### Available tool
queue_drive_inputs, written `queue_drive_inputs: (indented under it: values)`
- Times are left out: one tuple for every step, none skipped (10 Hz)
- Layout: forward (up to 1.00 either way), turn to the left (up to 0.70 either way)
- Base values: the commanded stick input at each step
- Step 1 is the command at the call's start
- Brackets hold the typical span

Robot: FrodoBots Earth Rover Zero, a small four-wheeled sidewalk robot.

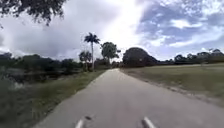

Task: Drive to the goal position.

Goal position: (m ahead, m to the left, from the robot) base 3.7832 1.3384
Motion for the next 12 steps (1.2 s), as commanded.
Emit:
queue_drive_inputs:
  values:
    - [0.70, -0.34]
    - [0.70, -0.19]
    - [0.70, -0.01]
    - [0.70, 0.00]
    - [0.70, 0.00]
    - [0.70, 0.00]
    - [0.70, -0.02]
    - [0.70, -0.05]
    - [0.70, -0.09]
    - [0.70, -0.08]
    - [0.70, -0.05]
    - [0.70, -0.01]
